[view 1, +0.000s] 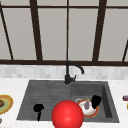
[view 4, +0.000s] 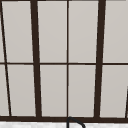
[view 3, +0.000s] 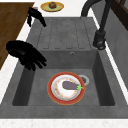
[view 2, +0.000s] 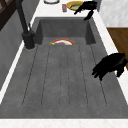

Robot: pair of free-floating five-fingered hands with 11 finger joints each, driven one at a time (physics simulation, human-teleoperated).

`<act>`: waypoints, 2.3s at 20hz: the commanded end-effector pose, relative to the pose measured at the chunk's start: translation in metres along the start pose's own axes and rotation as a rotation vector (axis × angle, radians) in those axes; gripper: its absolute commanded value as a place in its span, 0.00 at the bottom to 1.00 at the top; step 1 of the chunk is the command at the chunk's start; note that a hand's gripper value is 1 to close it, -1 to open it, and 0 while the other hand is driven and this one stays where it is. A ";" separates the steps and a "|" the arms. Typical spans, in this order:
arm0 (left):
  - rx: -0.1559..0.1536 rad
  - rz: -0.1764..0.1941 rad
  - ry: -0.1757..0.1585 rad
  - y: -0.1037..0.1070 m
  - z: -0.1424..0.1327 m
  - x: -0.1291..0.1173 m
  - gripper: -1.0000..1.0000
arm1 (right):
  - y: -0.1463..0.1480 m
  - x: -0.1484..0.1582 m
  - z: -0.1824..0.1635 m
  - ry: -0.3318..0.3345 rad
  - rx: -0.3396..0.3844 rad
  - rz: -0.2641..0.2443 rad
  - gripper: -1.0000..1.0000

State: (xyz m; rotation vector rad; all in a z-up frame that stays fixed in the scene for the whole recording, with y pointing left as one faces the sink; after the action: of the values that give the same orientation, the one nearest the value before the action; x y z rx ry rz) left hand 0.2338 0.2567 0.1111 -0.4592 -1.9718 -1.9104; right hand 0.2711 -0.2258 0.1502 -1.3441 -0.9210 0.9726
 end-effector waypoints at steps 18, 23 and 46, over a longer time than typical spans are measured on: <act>-0.008 0.033 0.013 0.012 0.003 -0.010 0.00 | 0.014 0.011 0.011 -0.042 0.106 -0.024 0.50; 0.024 0.001 0.013 0.031 0.008 -0.007 0.00 | 0.014 0.011 0.011 -0.042 0.106 -0.024 0.50; 0.004 0.067 -0.008 0.091 0.173 0.008 0.00 | 0.014 0.011 0.011 -0.042 0.106 -0.024 0.50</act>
State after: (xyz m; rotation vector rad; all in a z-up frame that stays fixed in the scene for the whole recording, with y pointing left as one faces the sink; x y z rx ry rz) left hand 0.2622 0.4101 0.1845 -0.5053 -1.9392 -1.8903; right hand 0.2637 -0.2119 0.1363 -1.2252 -0.9031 1.0200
